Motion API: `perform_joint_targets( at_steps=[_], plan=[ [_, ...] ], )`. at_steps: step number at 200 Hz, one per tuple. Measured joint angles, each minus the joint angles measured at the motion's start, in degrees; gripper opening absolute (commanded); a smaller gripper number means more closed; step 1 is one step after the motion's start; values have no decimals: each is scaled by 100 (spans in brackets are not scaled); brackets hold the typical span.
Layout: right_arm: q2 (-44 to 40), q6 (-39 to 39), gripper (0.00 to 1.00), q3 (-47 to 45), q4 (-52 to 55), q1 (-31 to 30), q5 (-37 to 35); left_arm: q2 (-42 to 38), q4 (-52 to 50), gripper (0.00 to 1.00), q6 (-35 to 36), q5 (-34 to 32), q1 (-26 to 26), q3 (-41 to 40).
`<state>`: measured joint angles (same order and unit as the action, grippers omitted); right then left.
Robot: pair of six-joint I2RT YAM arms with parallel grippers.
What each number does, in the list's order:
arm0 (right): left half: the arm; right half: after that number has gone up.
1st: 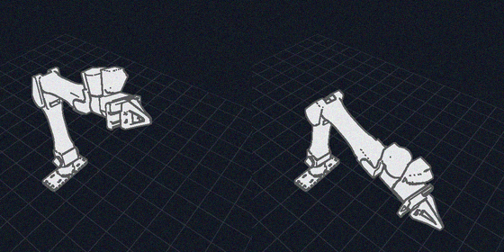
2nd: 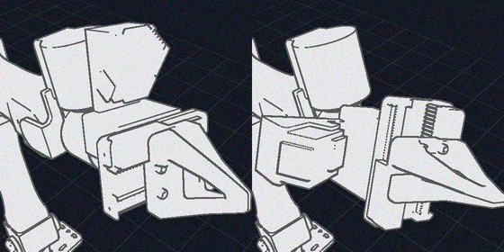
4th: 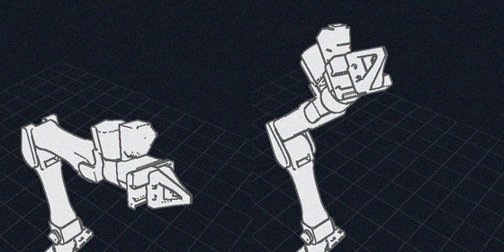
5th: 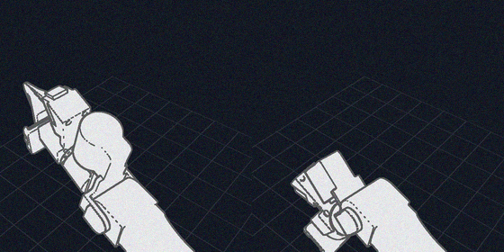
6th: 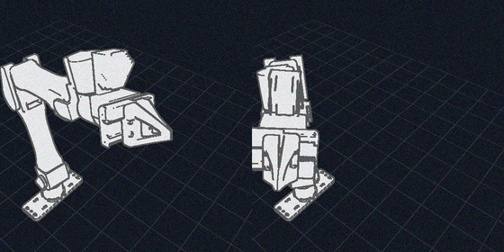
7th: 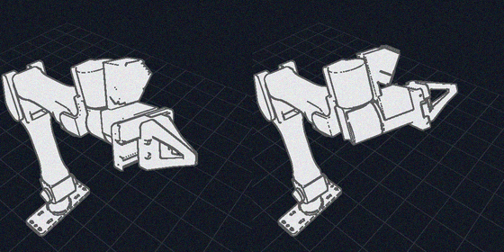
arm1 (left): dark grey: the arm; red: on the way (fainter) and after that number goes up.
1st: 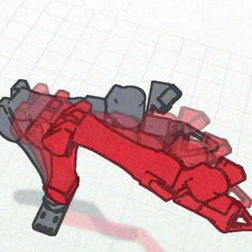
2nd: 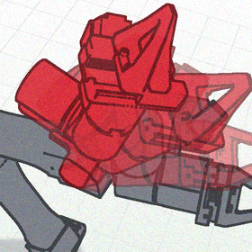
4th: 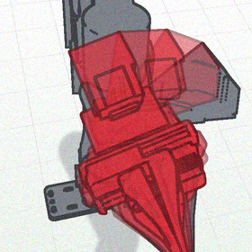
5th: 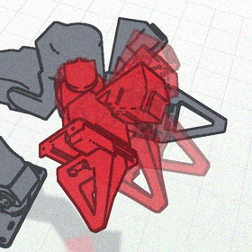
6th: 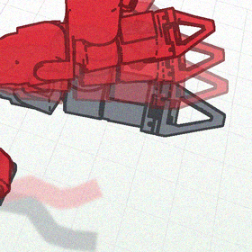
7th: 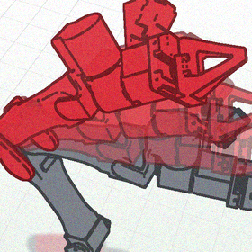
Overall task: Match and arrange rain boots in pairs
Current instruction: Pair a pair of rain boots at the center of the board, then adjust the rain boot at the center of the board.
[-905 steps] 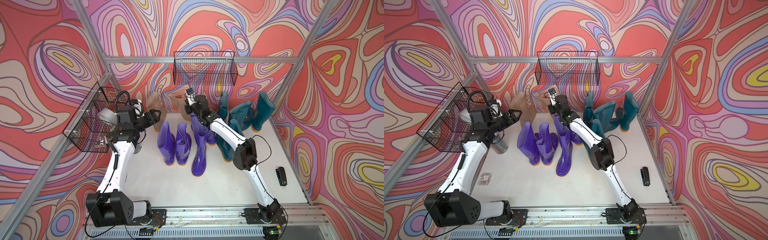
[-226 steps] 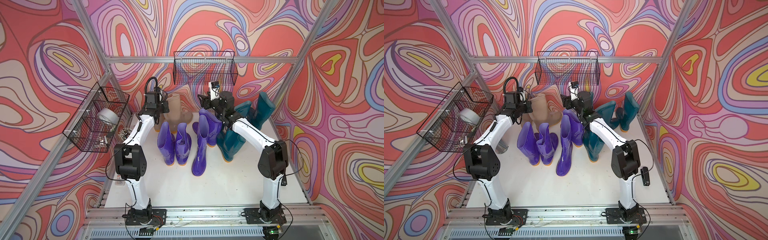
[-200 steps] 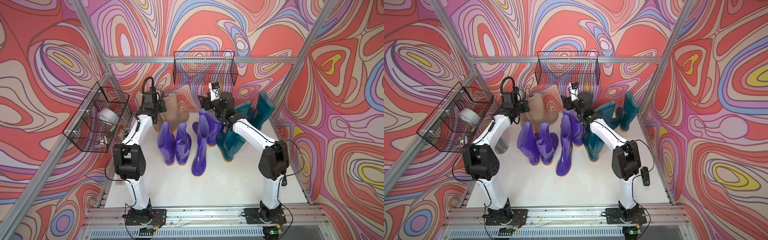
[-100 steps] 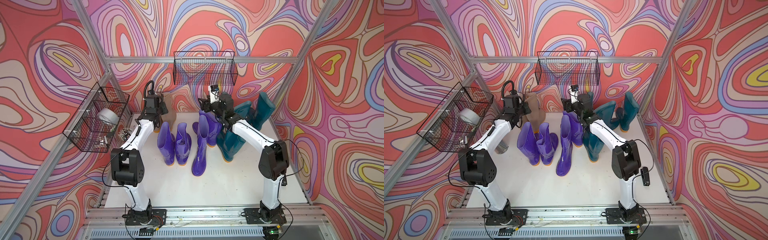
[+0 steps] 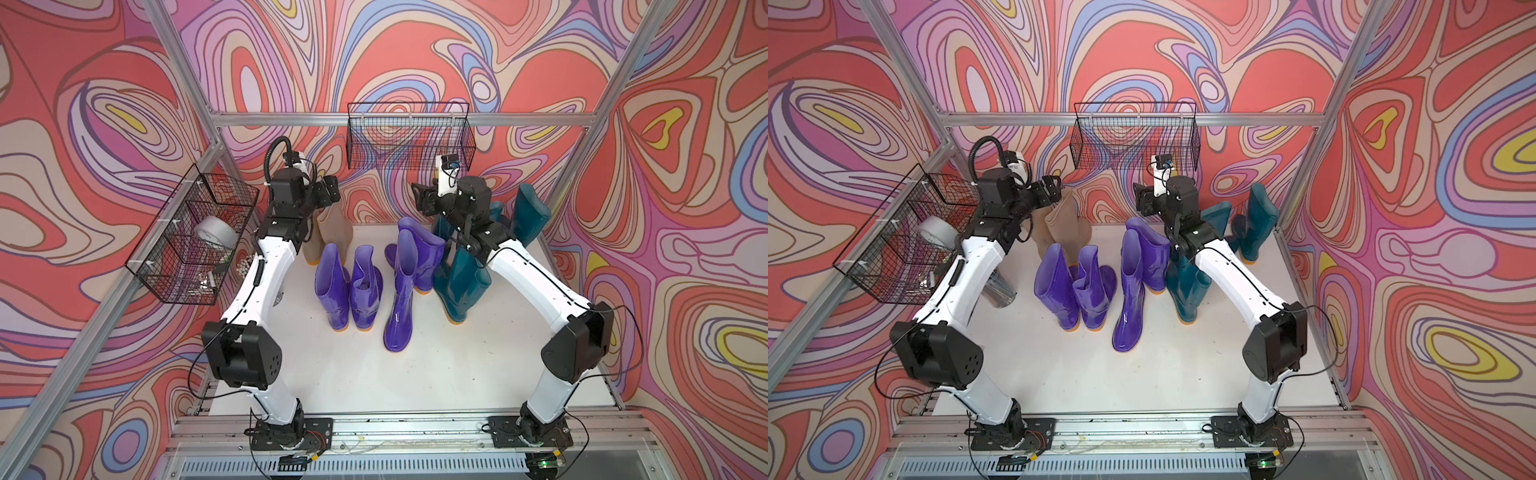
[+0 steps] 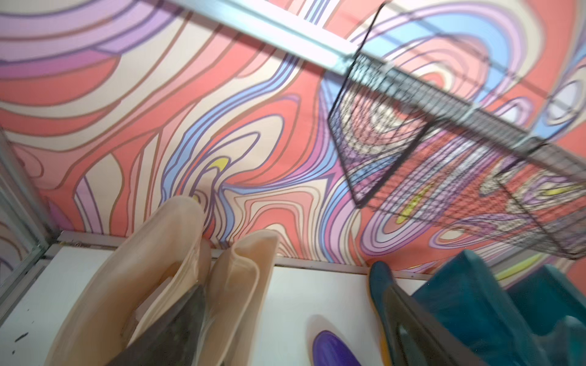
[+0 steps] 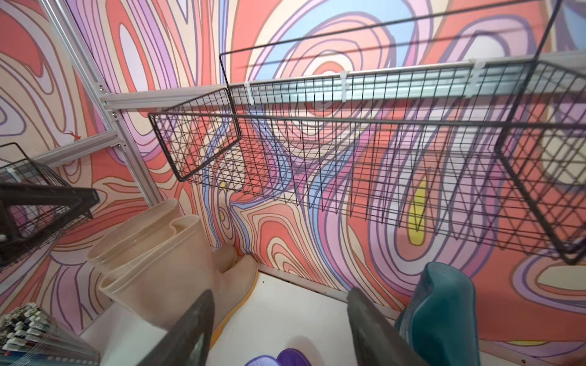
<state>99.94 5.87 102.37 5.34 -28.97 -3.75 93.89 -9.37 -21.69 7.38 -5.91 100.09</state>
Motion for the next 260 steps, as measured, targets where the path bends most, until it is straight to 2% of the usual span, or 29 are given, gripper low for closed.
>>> perform_joint_targets(
  at_steps=[30, 68, 105, 133, 164, 174, 184, 242, 260],
  plan=[
    [-511, -173, 67, -247, 391, -570, -498, -713, -31, 90, -188, 323, -7, -146],
    [-1045, -225, 68, -870, 1126, -1622, -1423, -1707, -280, 87, -409, 428, -238, -1008],
    [-1475, 597, 71, -1460, 1818, -2247, -2302, -2365, -684, 87, -341, 264, -837, -2057],
    [-1541, 1239, 74, -1532, 2286, -2599, -2693, -2892, -654, 87, -254, 138, -905, -2988],
    [-1495, 1790, 77, -1534, 2761, -2769, -2973, -3222, -525, 87, -214, 116, -905, -3432],
    [-1453, 1934, 89, -1534, 2898, -2776, -3036, -3274, -413, 86, -219, 122, -905, -3519],
    [-1384, 2103, 91, -1534, 3025, -2774, -3075, -3338, -319, 86, -247, 138, -905, -3637],
    [-1150, 2439, 94, -1609, 3204, -2774, -2924, -3526, -146, 85, -435, 197, -905, -3960],
    [-999, 2511, 91, -1609, 3193, -2774, -2983, -3580, -103, 85, -476, 221, -905, -3974]
  ],
)
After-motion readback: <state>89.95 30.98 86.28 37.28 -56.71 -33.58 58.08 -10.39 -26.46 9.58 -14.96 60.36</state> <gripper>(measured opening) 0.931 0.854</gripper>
